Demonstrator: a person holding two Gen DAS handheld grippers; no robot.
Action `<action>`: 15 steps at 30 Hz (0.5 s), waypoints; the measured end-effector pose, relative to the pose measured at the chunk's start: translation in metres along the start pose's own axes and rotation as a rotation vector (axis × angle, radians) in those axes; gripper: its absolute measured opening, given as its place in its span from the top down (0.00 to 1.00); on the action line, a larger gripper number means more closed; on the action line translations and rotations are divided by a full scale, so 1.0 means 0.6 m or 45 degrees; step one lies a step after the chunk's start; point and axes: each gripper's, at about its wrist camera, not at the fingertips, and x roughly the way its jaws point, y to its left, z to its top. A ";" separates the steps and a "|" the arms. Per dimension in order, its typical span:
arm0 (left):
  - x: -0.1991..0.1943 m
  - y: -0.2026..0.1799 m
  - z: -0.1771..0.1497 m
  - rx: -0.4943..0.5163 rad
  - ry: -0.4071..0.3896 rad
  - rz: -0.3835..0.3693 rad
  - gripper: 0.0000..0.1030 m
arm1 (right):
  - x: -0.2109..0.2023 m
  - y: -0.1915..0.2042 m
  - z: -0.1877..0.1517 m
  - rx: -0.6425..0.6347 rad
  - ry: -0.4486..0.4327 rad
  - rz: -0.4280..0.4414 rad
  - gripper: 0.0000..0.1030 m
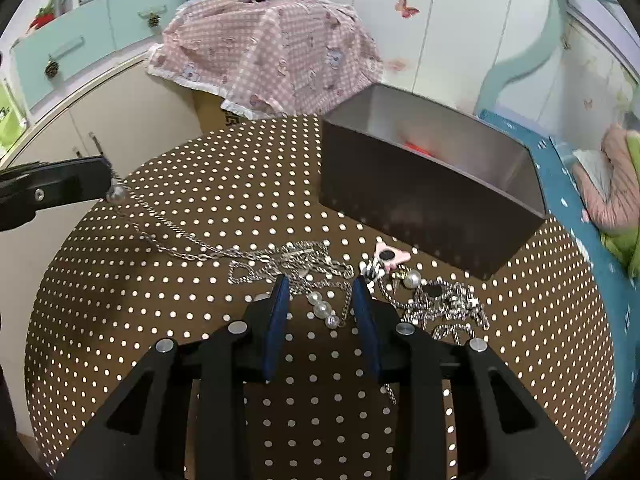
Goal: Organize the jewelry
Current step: 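Grasp the long silver chain with the right tool while the left tool grasps its other end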
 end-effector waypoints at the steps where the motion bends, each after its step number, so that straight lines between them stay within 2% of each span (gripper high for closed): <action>1: -0.001 -0.003 0.001 0.004 0.000 -0.004 0.89 | 0.001 0.002 0.001 -0.008 0.006 0.010 0.73; 9: -0.002 -0.012 0.007 0.019 0.005 -0.032 0.89 | 0.015 -0.014 -0.004 -0.012 0.038 0.063 0.83; 12: 0.002 -0.017 0.011 0.021 0.012 -0.045 0.89 | 0.015 -0.018 -0.005 -0.051 0.040 0.087 0.83; 15: 0.007 -0.019 0.018 0.021 0.020 -0.061 0.89 | 0.016 -0.003 -0.007 -0.127 0.039 0.050 0.85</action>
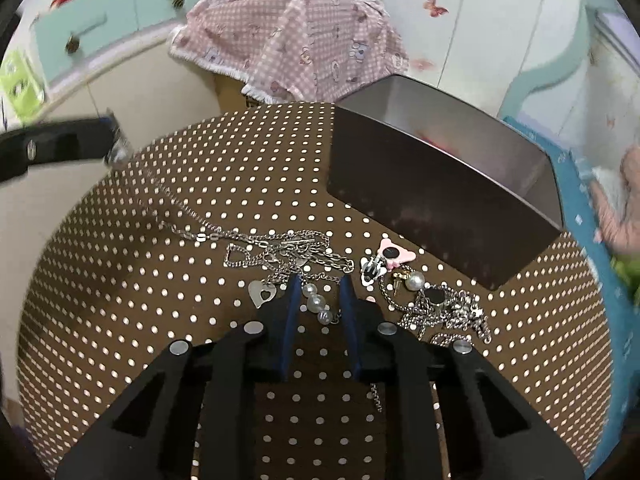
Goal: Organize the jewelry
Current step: 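Grasp the long silver chain with the right tool while the left tool grasps its other end, then lift the silver chain with both tools and lower it into the metal box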
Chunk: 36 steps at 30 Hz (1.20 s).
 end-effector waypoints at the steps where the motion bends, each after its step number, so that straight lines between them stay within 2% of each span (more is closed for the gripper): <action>1: 0.002 -0.003 0.004 0.002 0.003 -0.005 0.89 | 0.001 0.005 0.000 -0.015 -0.003 0.008 0.92; 6: 0.004 -0.023 0.023 0.038 0.002 -0.012 0.89 | -0.001 0.010 -0.006 -0.016 0.003 -0.069 0.92; 8: 0.000 -0.036 0.037 0.058 -0.002 -0.029 0.89 | -0.011 -0.003 -0.011 0.040 -0.009 -0.050 0.92; 17: -0.035 -0.103 0.126 0.186 -0.071 -0.078 0.89 | -0.137 -0.080 0.018 0.334 -0.215 0.086 0.92; 22: -0.053 -0.147 0.185 0.261 -0.099 -0.115 0.89 | -0.195 -0.110 0.050 0.390 -0.306 0.108 0.92; 27: -0.065 -0.180 0.239 0.298 -0.125 -0.136 0.89 | -0.233 -0.140 0.078 0.417 -0.379 0.074 0.92; 36: -0.069 -0.217 0.357 0.289 -0.159 -0.200 0.89 | -0.229 -0.189 0.120 0.471 -0.431 0.039 0.92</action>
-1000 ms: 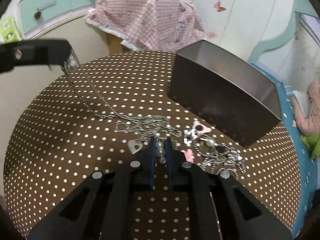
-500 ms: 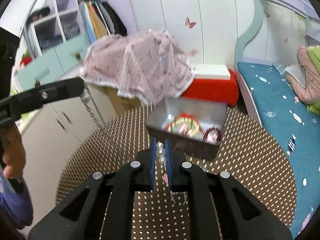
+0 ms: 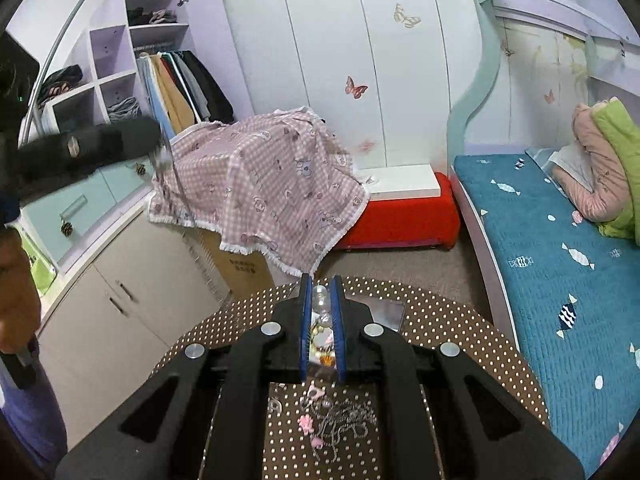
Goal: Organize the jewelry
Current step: 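Lift the silver chain with both tools and lower it into the metal box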
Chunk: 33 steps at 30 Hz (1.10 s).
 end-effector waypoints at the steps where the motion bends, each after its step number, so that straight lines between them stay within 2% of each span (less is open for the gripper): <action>1: 0.000 0.000 0.012 0.001 -0.006 -0.003 0.89 | 0.003 -0.003 0.003 0.003 0.002 -0.002 0.92; 12: -0.023 -0.019 0.131 0.044 -0.083 0.025 0.89 | 0.013 -0.044 0.020 0.087 -0.003 0.005 0.92; 18: -0.028 -0.029 0.164 0.049 -0.117 0.022 0.89 | 0.023 -0.050 0.023 0.100 0.014 0.007 0.92; 21: -0.014 -0.028 0.152 0.072 -0.096 0.031 0.89 | 0.027 -0.051 0.023 0.104 0.023 0.007 0.92; 24: 0.024 -0.014 0.124 0.057 -0.019 0.044 0.89 | 0.034 -0.054 0.020 0.112 0.035 0.012 0.92; 33: 0.152 0.080 -0.009 -0.052 0.223 0.111 0.89 | 0.077 -0.059 -0.013 0.134 0.127 0.023 0.92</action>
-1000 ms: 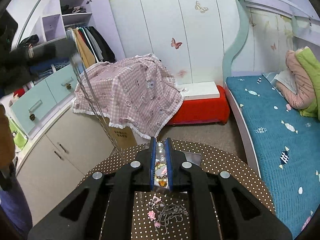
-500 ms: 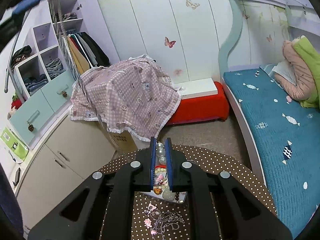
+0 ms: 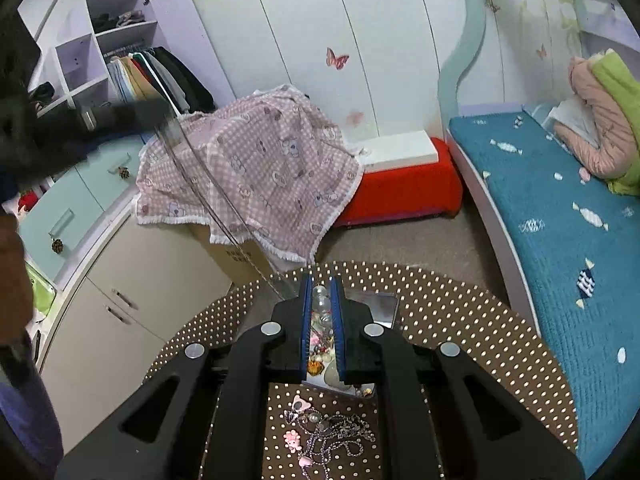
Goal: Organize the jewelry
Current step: 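Lift the silver chain with both tools and lower it into the metal box, then open both tools in the box and withdraw them to the remaining chains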
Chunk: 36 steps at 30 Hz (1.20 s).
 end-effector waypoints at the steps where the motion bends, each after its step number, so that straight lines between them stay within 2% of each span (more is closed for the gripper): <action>1: 0.015 0.007 -0.012 -0.009 0.026 0.000 0.89 | 0.005 -0.001 -0.003 0.003 0.010 0.001 0.92; 9: 0.139 0.052 -0.115 -0.058 0.246 0.023 0.89 | 0.045 -0.009 -0.026 0.022 0.094 0.000 0.92; 13: 0.171 0.057 -0.140 -0.048 0.301 0.034 0.88 | 0.063 -0.012 -0.038 0.032 0.130 -0.002 0.92; 17: 0.180 0.059 -0.152 -0.040 0.323 0.035 0.87 | 0.075 -0.013 -0.046 0.032 0.156 -0.004 0.92; 19: 0.179 0.054 -0.153 -0.032 0.315 0.051 0.69 | 0.080 -0.014 -0.049 0.035 0.165 -0.004 0.92; 20: 0.177 0.054 -0.152 -0.030 0.305 0.059 0.56 | 0.081 -0.015 -0.051 0.037 0.167 -0.005 0.92; 21: 0.175 0.053 -0.152 -0.029 0.293 0.064 0.52 | 0.082 -0.015 -0.052 0.038 0.168 -0.007 0.92; 28: 0.168 0.054 -0.155 -0.027 0.299 0.067 0.52 | 0.085 -0.018 -0.058 0.057 0.171 -0.010 0.92; 32: 0.160 0.052 -0.161 -0.032 0.294 0.071 0.52 | 0.077 -0.019 -0.054 0.077 0.147 -0.006 0.88; 34: 0.154 0.050 -0.163 -0.031 0.284 0.085 0.46 | 0.070 -0.021 -0.053 0.086 0.141 0.009 0.87; 36: 0.146 0.049 -0.165 -0.036 0.275 0.086 0.46 | 0.061 -0.021 -0.052 0.082 0.132 0.001 0.82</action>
